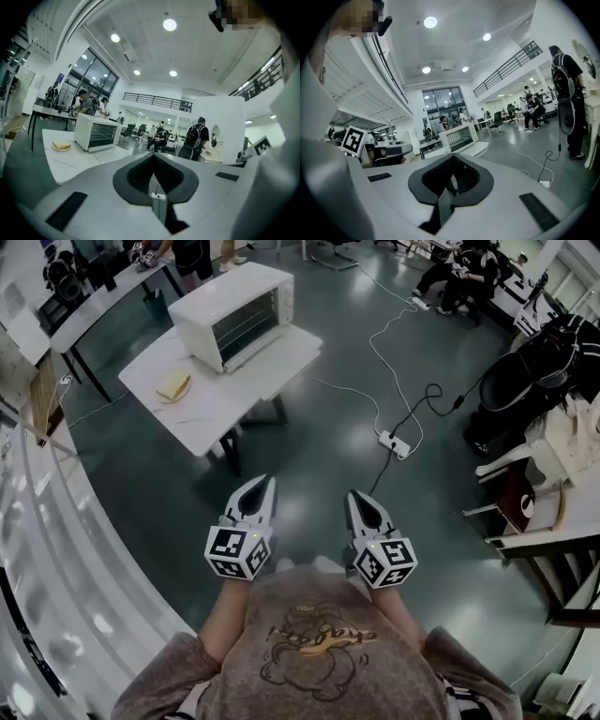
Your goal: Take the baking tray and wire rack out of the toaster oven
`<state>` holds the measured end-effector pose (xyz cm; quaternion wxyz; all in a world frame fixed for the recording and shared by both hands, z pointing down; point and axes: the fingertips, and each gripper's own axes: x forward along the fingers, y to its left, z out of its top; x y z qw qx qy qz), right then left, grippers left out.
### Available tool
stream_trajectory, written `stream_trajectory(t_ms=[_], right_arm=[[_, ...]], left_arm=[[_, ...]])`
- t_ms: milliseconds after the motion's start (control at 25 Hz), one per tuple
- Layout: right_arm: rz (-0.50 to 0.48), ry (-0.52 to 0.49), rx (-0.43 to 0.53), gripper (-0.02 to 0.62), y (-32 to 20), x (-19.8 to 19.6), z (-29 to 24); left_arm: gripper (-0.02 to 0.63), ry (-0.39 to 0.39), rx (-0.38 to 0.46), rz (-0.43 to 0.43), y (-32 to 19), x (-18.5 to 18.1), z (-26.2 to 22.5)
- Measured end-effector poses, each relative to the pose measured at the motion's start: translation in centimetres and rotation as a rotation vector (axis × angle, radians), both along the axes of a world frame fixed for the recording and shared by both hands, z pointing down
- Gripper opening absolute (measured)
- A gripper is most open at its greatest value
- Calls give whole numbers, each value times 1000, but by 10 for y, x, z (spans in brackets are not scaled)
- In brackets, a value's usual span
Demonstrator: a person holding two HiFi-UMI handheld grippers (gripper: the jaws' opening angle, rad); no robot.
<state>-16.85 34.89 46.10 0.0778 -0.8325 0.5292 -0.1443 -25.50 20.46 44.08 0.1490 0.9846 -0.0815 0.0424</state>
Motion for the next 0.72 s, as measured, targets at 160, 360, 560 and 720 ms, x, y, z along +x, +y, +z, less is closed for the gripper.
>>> stream_trajectory(t_ms=[160,360,560,720], right_arm=[[36,-11,-14,-2,-1,0,10],[58,-7,-14,-2,-13,16,12],[59,-28,12,-2,-39,52,16],[50,-48,31,-2,-65,97,17]], left_arm=[[2,8,-32,11,-10,2,7],[2,0,-8,12,-27,16,10],[2,-11,3,3,-53,43,18],[2,-21,12,-13,-78,83,20]])
